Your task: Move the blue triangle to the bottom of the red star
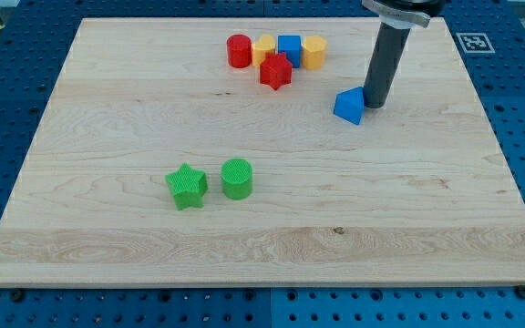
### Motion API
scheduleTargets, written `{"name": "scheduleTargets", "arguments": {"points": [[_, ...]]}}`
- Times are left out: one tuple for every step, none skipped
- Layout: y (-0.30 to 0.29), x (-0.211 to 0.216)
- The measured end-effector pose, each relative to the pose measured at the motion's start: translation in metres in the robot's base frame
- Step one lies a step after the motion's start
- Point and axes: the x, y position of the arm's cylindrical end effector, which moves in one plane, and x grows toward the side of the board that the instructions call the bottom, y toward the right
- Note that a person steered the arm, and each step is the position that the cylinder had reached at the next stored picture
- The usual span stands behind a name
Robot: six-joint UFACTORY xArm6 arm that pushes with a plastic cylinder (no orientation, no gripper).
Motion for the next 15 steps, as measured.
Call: {"name": "scheduleTargets", "arguments": {"points": [[-0.007,0.0],[-0.008,0.009],[-0.008,0.025],[-0.008,0.035],[-0.008,0.037],[-0.008,0.027],[-0.008,0.006],[-0.008,-0.013],[-0.008,-0.019],[-0.006,-0.019],[0.005,-0.019],[0.02,-0.017],[0.021,-0.017],[0.013,-0.013],[-0.002,0.0]]}}
